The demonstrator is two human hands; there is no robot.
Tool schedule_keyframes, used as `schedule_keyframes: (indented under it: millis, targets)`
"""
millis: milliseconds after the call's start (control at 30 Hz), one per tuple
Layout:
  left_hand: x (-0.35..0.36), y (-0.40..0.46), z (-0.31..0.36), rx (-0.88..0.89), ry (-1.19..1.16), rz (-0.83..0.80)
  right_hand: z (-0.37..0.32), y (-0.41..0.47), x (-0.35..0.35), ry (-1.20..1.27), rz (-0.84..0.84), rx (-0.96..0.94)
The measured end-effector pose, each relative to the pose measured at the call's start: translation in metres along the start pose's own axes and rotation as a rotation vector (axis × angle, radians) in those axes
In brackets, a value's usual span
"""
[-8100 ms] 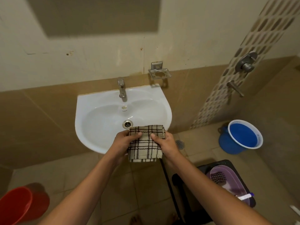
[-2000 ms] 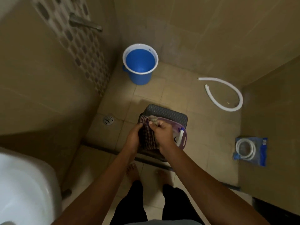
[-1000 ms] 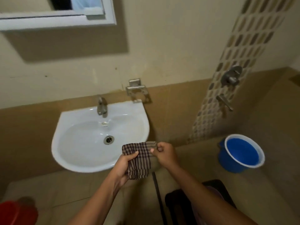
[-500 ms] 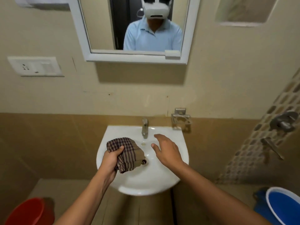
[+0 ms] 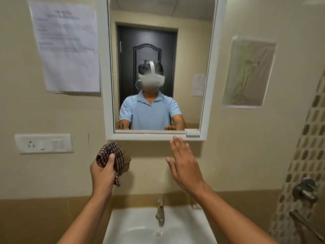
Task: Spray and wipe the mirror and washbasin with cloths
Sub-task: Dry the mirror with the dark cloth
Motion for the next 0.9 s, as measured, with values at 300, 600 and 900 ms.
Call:
schedule_keyframes:
  millis: [300,600,900]
  targets:
    - [0.05,0.043,0.099,0.367,0.041,0.174,0.048,0.091,-0.076,-0.106,0.162,-0.009]
    - [0.108,0.098,0.186,0.591,0.218,0.27,0.097,0.192,-0.159,-0.201,0.348,0.008]
    - [0.169,0.138,0.213,0.794,0.806,0.254,0.129,0.236,-0.187,-0.154,0.452,-0.032]
Point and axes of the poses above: each hand's wrist, its own y-axis towards the middle knuckle, its own x-axis out of the palm, z = x × y, the point moved 1 cm from there along y, towards the middle knuckle, and after that the axes turned 6 degrees about -z, right-handed, at the moved point
